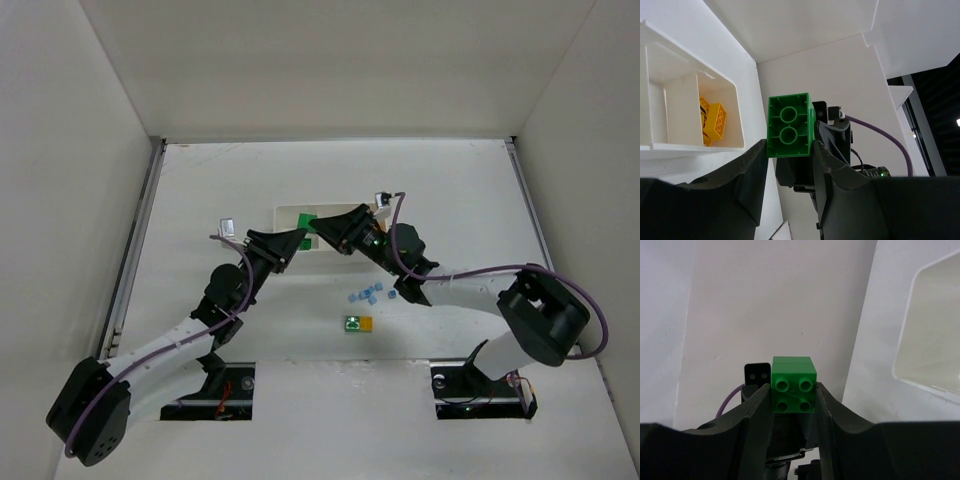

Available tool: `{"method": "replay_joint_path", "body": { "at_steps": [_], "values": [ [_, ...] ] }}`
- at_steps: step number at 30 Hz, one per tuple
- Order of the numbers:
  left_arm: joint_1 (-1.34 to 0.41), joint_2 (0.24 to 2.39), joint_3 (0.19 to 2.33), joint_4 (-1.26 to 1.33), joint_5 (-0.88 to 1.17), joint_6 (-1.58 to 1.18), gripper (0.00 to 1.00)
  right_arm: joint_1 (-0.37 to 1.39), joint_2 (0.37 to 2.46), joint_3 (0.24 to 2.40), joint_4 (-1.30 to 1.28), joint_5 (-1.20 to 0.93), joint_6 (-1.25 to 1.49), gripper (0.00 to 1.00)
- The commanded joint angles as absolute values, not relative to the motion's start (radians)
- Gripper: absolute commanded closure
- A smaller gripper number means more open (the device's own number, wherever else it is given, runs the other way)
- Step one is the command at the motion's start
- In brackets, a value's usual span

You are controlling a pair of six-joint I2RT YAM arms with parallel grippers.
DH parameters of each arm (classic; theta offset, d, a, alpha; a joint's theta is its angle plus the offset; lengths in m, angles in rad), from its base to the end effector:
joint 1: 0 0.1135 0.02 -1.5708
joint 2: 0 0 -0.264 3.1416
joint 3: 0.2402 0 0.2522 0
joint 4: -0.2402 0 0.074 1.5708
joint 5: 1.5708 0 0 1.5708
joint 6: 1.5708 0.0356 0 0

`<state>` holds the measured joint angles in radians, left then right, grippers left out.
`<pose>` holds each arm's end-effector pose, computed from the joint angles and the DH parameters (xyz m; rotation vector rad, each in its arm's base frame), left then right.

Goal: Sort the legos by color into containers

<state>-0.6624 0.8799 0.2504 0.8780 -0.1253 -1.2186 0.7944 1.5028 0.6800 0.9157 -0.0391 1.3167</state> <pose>0.1534 -0.1140 0.2481 -0.5228 1.3951 -1.4872 0.2245 0.2305 0.2483 0.4137 1.6926 1.6804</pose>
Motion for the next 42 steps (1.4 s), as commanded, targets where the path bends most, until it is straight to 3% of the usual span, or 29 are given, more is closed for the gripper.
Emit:
{"method": "replay_joint_path", "body": {
  "at_steps": [1, 10, 15, 26, 37, 42],
  "values": [
    [-0.637, 0.828, 0.238, 0.907, -0.110, -1.204, 0.83, 0.783, 1.454, 0.690, 0.911, -0.040, 1.261, 0.75],
    [-0.414, 0.622, 0.213, 0.685, -0.022, -1.158, 0.84, 0.708, 1.301, 0.604, 0.815, -0.075, 1.146, 0.75],
    [-0.301, 0.572, 0.239, 0.578, 0.057, -1.128, 0.84, 0.731, 1.368, 0.762, 0.571, -0.049, 0.971, 0.74],
    [-0.335, 0.623, 0.308, 0.471, 0.069, -1.008, 0.84, 0.849, 1.709, 1.173, 0.242, 0.164, 0.701, 0.69],
    [-0.383, 0.706, 0.364, 0.457, 0.029, -0.937, 0.84, 0.849, 1.781, 1.240, 0.236, 0.163, 0.706, 0.41],
    [-0.439, 0.782, 0.390, 0.462, -0.014, -0.899, 0.83, 0.828, 1.703, 1.160, 0.251, 0.173, 0.712, 0.41]
  ]
}}
